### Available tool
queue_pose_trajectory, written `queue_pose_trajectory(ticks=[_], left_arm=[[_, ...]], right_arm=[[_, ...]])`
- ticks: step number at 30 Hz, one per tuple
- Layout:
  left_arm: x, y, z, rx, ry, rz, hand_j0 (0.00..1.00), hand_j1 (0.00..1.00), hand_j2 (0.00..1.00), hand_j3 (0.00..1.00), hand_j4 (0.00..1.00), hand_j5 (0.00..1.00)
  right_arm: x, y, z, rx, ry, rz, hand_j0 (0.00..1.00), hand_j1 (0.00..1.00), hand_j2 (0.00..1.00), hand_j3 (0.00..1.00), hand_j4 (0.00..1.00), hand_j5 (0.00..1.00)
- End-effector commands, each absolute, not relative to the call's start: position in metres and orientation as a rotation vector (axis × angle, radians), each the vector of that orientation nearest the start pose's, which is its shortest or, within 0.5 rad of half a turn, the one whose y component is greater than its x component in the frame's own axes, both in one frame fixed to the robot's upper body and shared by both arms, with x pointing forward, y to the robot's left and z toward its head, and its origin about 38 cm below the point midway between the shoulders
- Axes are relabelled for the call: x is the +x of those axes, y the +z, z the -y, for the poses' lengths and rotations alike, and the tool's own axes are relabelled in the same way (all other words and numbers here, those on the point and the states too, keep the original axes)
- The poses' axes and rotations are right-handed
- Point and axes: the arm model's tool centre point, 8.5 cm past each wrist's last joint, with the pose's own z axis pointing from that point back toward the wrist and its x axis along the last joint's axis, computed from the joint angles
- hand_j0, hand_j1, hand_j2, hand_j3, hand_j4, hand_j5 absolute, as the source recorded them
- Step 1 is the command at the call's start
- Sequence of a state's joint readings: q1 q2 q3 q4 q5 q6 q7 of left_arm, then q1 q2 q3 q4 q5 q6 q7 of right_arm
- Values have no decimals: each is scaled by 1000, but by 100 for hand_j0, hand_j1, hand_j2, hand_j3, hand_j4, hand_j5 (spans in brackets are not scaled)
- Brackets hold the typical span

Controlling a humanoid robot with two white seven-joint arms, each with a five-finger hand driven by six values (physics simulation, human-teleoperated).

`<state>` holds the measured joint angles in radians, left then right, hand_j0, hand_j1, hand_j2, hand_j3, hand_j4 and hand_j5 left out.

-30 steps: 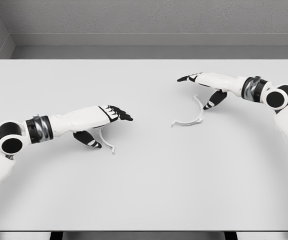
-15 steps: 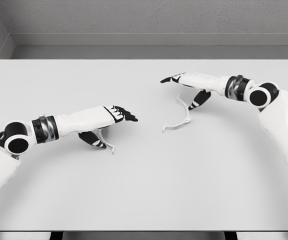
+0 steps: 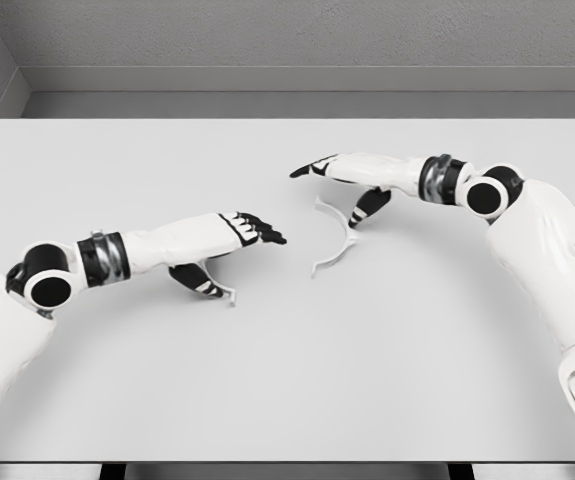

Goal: Assemble PVC drainage pipe clamps

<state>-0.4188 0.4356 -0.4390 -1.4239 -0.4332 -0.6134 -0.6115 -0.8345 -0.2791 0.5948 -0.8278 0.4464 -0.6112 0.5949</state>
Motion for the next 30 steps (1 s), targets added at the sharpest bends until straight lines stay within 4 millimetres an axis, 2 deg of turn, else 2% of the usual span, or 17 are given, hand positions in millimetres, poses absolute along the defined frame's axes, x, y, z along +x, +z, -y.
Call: queue_pose_trajectory(ticks=[1,6,11,12,15,19,23,25,27,30], left_arm=[[411,135,-194,49,-1887,1629,100,100,100,100,100,100],[415,143,-185,52,-1887,1661,100,100,100,100,100,100],[415,141,-164,50,-1902,1680,100,100,100,100,100,100],[415,141,-166,51,-1902,1676,100,100,100,100,100,100],[416,142,-177,72,-1900,1662,100,100,100,100,100,100],[419,151,-233,167,-1934,1561,100,100,100,100,100,100],[424,171,-268,243,-1894,1551,100,100,100,100,100,100],[429,180,-274,276,-1891,1557,100,100,100,100,100,100],[430,183,-271,279,-1892,1567,100,100,100,100,100,100],[436,190,-259,276,-1886,1609,100,100,100,100,100,100]], right_arm=[[521,146,178,-88,1852,1432,100,100,100,100,100,100],[519,145,170,-78,1876,1431,100,100,100,100,100,100],[519,143,171,-79,1878,1423,100,100,100,100,100,100],[520,142,176,-83,1873,1415,100,100,100,100,100,100],[521,144,179,-91,1865,1416,100,100,100,100,100,100],[519,142,175,-81,1870,1418,100,100,100,100,100,100],[519,144,172,-80,1876,1426,100,100,100,100,100,100],[519,144,169,-77,1878,1429,100,100,100,100,100,100],[520,147,168,-80,1881,1435,100,100,100,100,100,100],[525,157,172,-102,1874,1443,100,100,100,100,100,100]])
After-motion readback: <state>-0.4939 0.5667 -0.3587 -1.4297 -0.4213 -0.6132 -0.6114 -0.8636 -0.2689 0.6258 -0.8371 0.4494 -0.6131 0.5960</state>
